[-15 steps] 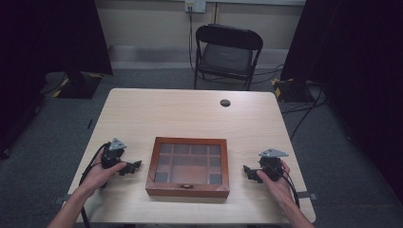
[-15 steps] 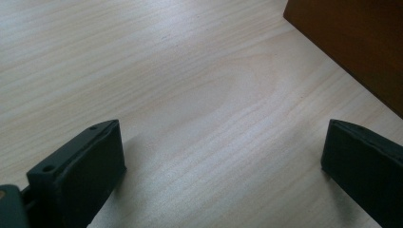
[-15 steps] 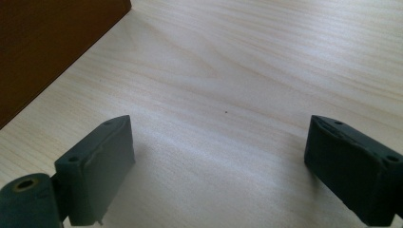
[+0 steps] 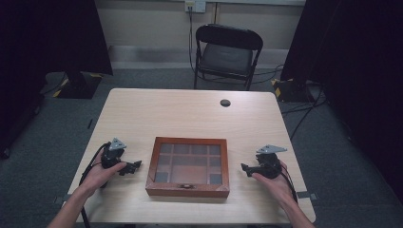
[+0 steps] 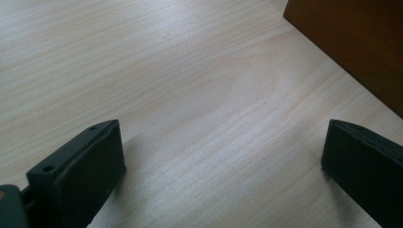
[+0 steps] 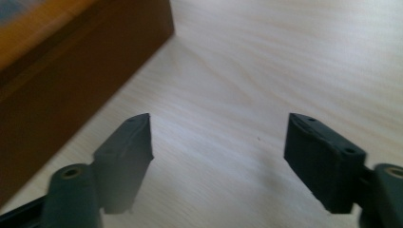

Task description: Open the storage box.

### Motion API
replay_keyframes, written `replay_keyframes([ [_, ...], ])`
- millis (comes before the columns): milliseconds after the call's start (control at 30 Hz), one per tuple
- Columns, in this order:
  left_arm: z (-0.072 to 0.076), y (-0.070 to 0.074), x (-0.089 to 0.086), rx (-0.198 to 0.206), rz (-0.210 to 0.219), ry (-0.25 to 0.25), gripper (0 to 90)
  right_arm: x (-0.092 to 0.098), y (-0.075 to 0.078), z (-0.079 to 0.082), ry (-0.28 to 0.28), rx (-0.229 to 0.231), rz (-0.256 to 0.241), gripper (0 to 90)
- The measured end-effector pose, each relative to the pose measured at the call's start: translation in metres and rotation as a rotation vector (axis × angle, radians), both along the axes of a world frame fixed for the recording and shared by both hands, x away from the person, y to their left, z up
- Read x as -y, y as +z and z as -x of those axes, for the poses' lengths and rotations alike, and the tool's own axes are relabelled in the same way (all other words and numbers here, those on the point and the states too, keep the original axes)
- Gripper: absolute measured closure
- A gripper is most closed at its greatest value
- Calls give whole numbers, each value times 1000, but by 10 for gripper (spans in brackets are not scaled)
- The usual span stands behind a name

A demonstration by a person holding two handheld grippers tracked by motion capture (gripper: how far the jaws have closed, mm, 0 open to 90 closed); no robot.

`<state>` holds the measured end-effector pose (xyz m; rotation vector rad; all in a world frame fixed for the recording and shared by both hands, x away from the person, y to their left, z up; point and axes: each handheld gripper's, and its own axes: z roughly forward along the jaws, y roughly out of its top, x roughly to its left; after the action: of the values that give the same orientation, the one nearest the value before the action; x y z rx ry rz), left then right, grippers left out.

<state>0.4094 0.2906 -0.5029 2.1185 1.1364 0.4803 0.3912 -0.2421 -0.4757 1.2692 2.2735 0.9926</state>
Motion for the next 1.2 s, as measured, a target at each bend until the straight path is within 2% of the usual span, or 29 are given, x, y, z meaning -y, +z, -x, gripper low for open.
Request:
replay_keyframes([
  [67, 0, 0, 0, -2, 0, 0, 0, -4, 16, 2, 27, 16, -73, 273],
  [100, 0, 0, 0, -1, 1, 0, 0, -5, 20, 4, 34, 27, -88, 302],
  [233, 0, 0, 0, -1, 1, 0, 0, -10, 28, 6, 71, 32, -98, 323],
  [333, 0, 0, 0, -1, 1, 0, 0, -16, 32, 8, 98, 26, -80, 363],
  [533, 0, 0, 0, 1, 1, 0, 0, -25, 47, 11, 138, 18, -146, 434],
  [600, 0, 0, 0, 0, 1, 0, 0, -30, 52, 12, 160, 8, -154, 450],
  [900, 0, 0, 0, 0, 0, -1, 0, -69, 69, 16, 300, -4, -218, 524],
  [1067, 0, 0, 0, 0, -1, -2, 0, -96, 72, 15, 379, -21, -218, 564],
  [1200, 0, 0, 0, 0, 1, -1, 0, -114, 76, 13, 431, -20, -242, 593],
])
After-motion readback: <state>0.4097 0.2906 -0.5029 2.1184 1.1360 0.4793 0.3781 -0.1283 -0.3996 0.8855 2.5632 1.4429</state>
